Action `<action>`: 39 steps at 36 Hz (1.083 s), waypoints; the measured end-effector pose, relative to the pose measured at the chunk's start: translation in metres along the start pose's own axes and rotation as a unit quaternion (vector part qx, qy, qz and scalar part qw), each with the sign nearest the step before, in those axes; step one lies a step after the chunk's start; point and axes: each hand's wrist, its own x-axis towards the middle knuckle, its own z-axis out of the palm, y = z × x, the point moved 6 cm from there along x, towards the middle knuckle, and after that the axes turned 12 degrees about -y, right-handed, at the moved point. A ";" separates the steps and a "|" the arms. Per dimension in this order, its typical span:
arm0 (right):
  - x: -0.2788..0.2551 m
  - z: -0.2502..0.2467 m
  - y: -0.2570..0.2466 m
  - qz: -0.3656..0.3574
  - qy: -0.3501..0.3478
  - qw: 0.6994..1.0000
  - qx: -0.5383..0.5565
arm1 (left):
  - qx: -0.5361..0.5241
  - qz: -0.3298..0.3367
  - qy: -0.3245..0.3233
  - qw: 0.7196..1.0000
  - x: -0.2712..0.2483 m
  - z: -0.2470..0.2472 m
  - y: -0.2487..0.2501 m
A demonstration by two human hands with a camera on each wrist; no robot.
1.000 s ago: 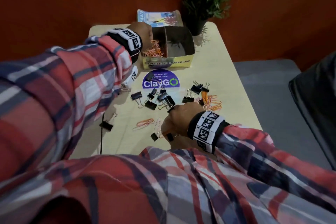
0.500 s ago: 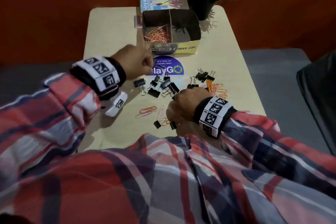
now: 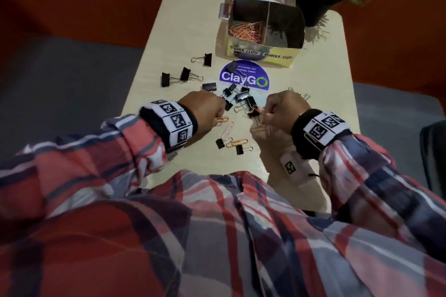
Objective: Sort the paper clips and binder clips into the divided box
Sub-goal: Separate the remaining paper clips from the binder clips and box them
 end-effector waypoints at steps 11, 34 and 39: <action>0.008 -0.050 -0.006 -0.069 0.062 0.981 0.171 | -0.017 -0.010 -0.008 1.000 -0.001 0.009 0.030; 0.117 -0.121 -0.109 -0.073 0.069 0.954 -0.281 | -0.070 -0.026 0.029 0.997 -0.014 0.011 0.046; 0.107 -0.126 -0.102 -0.083 0.078 0.968 -0.225 | -0.022 -0.013 0.032 0.999 -0.011 0.012 0.049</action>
